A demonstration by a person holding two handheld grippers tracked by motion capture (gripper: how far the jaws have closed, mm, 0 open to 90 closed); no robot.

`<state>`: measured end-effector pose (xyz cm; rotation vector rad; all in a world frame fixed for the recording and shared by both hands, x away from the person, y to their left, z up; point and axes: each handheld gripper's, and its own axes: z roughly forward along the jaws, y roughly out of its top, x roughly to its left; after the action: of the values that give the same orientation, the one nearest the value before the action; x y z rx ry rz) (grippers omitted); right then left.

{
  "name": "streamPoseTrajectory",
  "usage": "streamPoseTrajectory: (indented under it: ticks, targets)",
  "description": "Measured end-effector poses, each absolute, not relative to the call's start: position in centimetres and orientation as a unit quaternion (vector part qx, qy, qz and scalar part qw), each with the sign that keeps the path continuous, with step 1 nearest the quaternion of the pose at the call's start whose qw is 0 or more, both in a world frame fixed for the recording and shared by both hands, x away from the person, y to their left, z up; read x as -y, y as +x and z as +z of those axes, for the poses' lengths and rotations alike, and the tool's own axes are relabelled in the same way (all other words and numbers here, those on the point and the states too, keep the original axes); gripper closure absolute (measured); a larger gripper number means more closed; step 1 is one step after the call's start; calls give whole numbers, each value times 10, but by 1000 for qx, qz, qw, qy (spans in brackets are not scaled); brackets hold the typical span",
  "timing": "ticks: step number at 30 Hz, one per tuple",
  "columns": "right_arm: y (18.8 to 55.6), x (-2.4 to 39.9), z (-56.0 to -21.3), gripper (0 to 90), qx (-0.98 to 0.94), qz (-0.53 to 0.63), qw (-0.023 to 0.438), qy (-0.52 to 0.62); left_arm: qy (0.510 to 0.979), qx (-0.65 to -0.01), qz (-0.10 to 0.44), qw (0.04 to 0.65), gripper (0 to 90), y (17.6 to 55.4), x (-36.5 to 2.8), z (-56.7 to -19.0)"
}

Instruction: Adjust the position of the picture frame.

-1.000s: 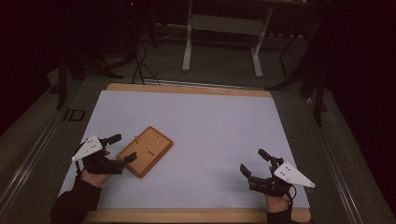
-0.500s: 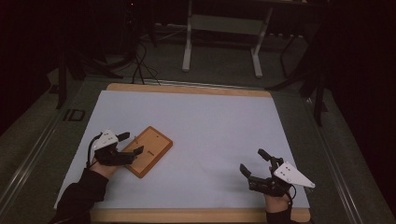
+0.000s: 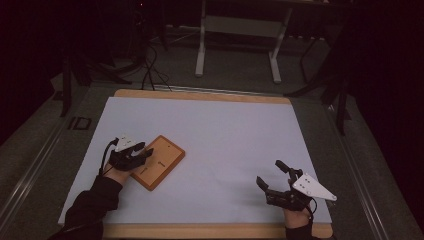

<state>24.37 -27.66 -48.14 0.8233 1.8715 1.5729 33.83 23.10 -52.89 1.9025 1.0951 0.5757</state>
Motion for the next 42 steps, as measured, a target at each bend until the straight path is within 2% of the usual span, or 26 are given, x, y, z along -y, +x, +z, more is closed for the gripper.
streamPoseTrajectory:
  ticks: [3,16,19,42]
  targets:
    - [244,277,-482,133,-697,585,277,307,762,-444,224,416,675,340,-231,-531]
    - [245,278,-482,133,-697,585,275,309,762,-444,215,420,749,340,-228,-535]
    - [245,278,-483,134,-698,584,275,311,759,-449,219,417,832,342,-227,-535]
    - [244,279,-482,135,-697,584,274,313,761,-409,235,445,852,337,-228,-529]
